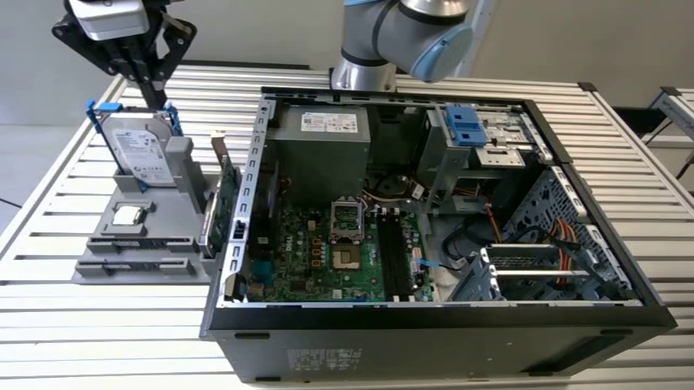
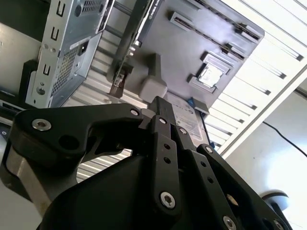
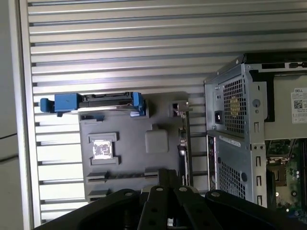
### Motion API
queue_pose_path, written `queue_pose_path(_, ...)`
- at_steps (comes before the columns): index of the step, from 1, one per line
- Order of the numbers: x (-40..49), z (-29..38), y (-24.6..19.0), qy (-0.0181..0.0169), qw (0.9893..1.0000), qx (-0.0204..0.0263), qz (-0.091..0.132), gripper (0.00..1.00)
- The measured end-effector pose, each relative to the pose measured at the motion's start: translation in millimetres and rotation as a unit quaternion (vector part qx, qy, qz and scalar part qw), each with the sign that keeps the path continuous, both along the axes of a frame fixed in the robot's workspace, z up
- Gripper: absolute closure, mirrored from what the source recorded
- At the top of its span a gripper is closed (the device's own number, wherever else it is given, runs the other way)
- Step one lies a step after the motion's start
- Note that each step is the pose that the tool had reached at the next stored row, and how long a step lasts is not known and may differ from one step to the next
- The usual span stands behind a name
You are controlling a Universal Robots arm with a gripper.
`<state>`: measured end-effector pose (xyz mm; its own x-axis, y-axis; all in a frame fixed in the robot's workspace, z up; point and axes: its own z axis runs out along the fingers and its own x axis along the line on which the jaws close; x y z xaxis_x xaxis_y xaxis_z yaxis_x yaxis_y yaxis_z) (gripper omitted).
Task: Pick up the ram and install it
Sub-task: 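Reach for the ram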
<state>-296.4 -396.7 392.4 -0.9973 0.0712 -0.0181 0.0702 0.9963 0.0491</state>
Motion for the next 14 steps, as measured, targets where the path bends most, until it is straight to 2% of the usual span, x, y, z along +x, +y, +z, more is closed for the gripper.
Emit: queue_pose_path(14, -11.9, 0.0, 0.0, 0.0, 1.0, 0.0, 0.0, 1.0)
